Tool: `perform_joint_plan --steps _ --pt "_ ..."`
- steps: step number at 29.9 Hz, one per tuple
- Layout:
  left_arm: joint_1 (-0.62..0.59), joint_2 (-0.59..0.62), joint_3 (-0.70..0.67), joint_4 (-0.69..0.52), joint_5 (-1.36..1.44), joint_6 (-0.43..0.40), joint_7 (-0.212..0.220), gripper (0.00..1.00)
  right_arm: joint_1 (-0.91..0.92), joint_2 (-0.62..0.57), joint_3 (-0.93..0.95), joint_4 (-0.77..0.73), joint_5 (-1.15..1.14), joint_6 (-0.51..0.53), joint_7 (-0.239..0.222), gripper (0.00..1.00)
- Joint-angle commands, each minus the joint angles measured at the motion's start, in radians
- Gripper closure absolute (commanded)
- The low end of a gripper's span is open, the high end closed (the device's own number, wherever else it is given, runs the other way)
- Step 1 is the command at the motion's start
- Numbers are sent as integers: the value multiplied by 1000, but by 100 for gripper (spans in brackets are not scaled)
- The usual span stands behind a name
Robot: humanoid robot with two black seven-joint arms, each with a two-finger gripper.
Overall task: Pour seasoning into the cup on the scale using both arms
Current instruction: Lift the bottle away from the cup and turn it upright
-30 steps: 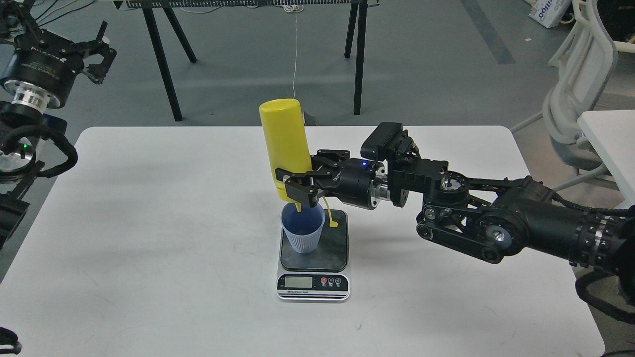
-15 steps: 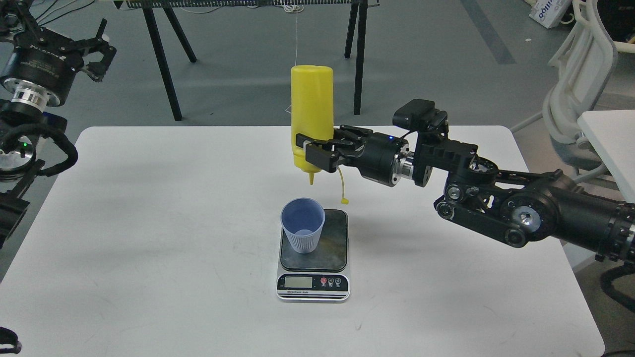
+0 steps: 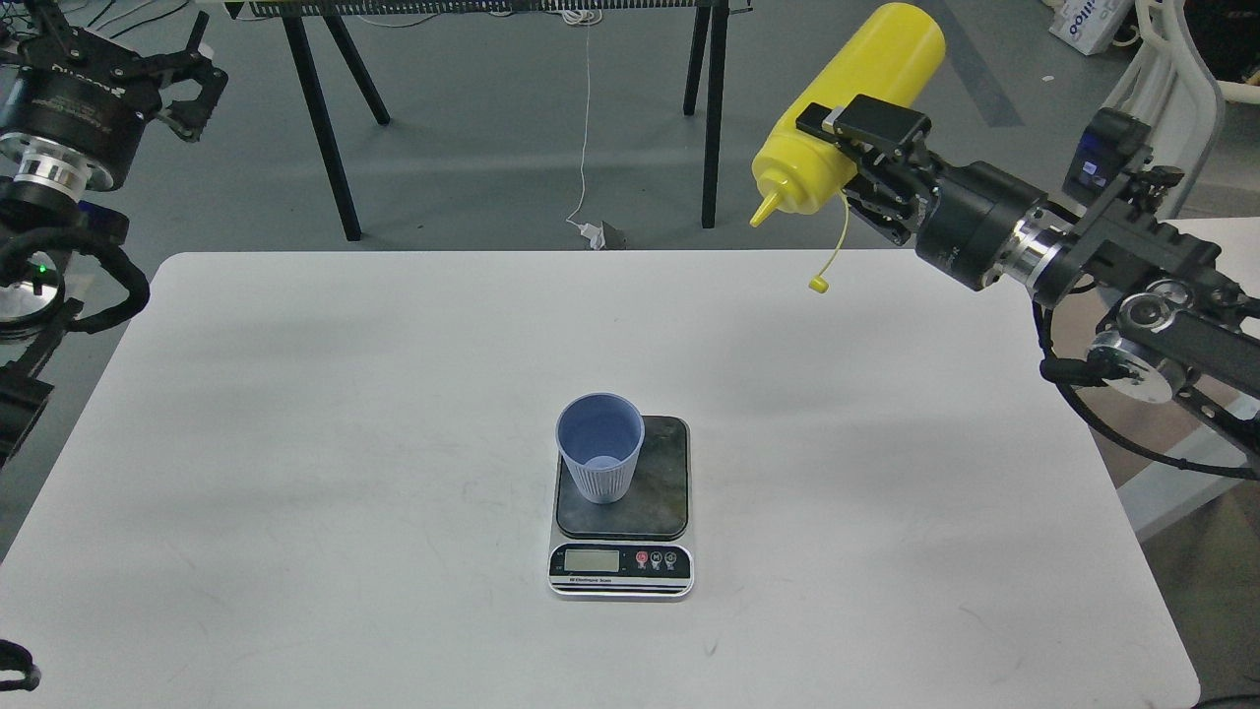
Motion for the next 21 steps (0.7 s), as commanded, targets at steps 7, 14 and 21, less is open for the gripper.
perform_joint_plan --steps 7,14,21 --pt "6 1 -8 0 -1 2 0 0 -240 -64 137 -12 491 125 2 72" --pt "5 -10 -7 -2 0 5 -2 0 -490 -61 314 -7 700 276 2 72" --pt "7 -1 -7 -35 0 27 0 0 -662 -41 374 -7 852 413 10 71"
